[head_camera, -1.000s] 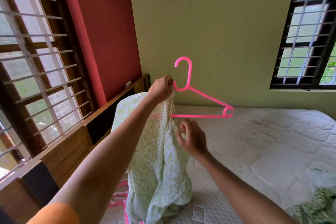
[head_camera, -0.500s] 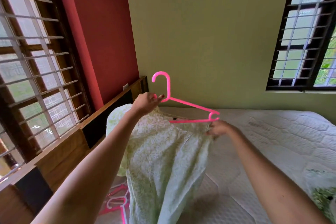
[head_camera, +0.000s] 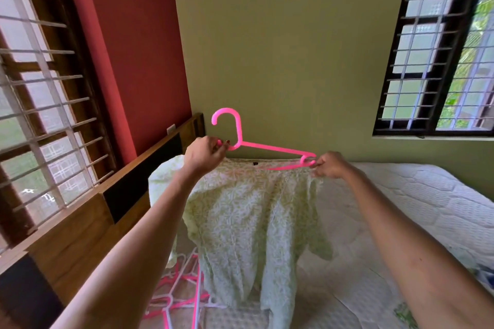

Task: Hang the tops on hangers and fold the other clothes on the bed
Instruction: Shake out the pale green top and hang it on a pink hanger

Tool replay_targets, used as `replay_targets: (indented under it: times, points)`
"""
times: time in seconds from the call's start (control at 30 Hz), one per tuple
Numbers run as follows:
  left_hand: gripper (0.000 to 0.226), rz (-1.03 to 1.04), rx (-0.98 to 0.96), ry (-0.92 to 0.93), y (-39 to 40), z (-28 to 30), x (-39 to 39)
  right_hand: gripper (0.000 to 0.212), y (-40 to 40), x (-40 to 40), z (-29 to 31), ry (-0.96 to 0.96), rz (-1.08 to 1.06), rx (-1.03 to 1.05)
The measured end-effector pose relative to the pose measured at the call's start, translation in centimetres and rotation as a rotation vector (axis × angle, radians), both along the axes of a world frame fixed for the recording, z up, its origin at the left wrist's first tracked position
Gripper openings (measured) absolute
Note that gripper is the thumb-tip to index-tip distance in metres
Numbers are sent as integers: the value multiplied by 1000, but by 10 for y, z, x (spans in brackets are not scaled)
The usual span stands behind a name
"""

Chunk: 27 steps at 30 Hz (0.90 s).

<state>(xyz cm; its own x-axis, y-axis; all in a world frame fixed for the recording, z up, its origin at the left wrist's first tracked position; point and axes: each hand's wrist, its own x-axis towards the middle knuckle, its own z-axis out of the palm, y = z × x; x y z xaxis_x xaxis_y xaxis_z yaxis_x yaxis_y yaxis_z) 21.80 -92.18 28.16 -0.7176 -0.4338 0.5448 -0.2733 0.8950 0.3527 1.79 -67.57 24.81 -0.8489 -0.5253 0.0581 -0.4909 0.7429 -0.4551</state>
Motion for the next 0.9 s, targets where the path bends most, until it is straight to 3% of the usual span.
replay_targets:
  times: [0.17, 0.23, 0.33, 0.43, 0.53, 0.67, 0.8, 0.9]
  points:
    - [41, 80, -167, -83, 12, -10, -6, 35, -4, 8, 18, 271, -46, -118]
    - [38, 130, -45, -20, 17, -11, -11, 30, -15, 21, 22, 398, 57, -190]
    - [38, 141, 187, 88, 14, -6, -16, 24, -29, 44, 23, 443, 266, -321]
    - [43, 101, 280, 82, 4, -4, -13, 31, -30, 45, 21, 588, 134, -476]
    - [40, 10, 361, 78, -2, 2, -11, 51, -25, 36, 15, 509, -47, -189]
    - [43, -75, 350, 47, 3, 11, -14, 85, -40, 51, 7, 534, 67, -32]
    - [43, -153, 274, -14, 8, 13, -15, 50, -56, 66, 12, 513, 160, -76]
    - [35, -255, 213, -103, -7, 17, -3, 40, -53, 67, 25, 397, 159, -65]
